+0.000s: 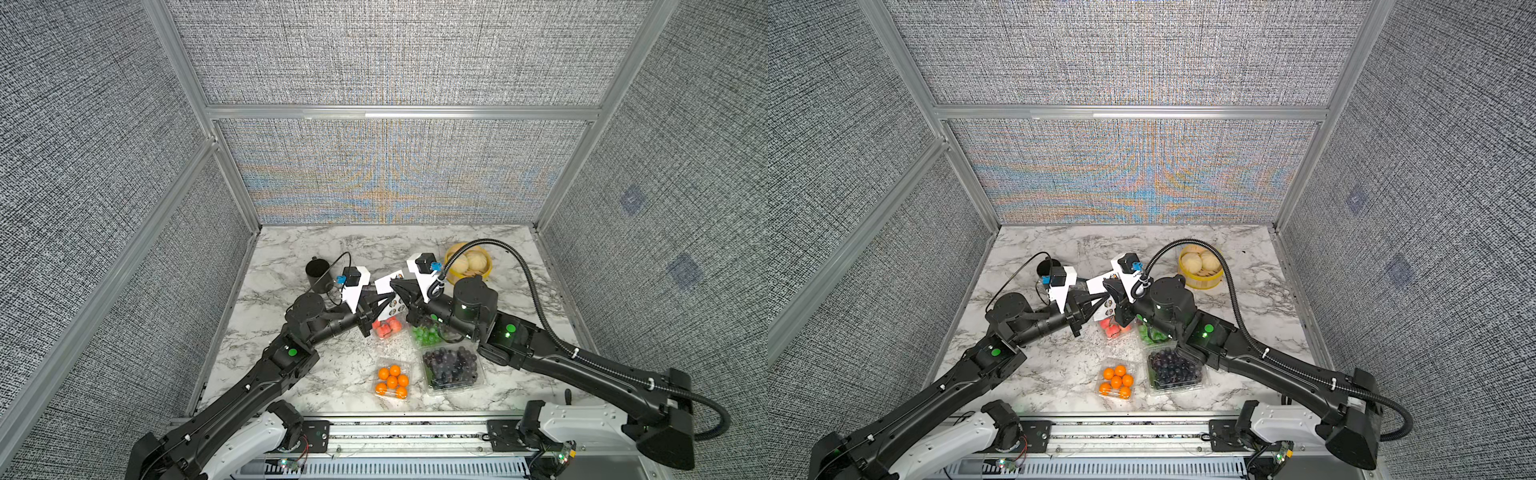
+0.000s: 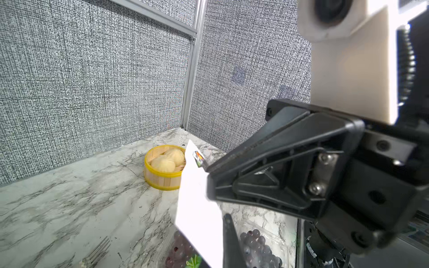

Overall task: Label fruit boxes
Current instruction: Tear off the label from the label sticker.

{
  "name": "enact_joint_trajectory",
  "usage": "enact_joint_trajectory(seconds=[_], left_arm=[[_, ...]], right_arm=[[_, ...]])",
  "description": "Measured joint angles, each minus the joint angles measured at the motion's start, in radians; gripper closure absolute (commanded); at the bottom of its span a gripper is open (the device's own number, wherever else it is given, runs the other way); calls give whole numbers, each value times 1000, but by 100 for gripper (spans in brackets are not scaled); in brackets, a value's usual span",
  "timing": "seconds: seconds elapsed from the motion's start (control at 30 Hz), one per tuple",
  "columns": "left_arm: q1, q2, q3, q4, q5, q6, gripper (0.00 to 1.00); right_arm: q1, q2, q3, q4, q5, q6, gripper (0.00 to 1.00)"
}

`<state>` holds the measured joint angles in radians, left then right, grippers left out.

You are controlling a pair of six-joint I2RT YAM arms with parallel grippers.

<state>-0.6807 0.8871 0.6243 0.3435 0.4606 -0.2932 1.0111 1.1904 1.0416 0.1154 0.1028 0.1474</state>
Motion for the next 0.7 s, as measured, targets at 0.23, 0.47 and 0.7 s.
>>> enact_joint_trajectory(seconds=[0.23,0.47,0.7], left_arm=[[0,-1,0,-17,-17,1,100],[0,-4,0,-24,-22,1,100],[0,-6,0,-37,-69,1,100]], right_arm=[[0,-40,-35,2,47,-1,100],[0,-77,-74,-3,87,-8,100],[0,-126,-105,-19,120,-20,100]])
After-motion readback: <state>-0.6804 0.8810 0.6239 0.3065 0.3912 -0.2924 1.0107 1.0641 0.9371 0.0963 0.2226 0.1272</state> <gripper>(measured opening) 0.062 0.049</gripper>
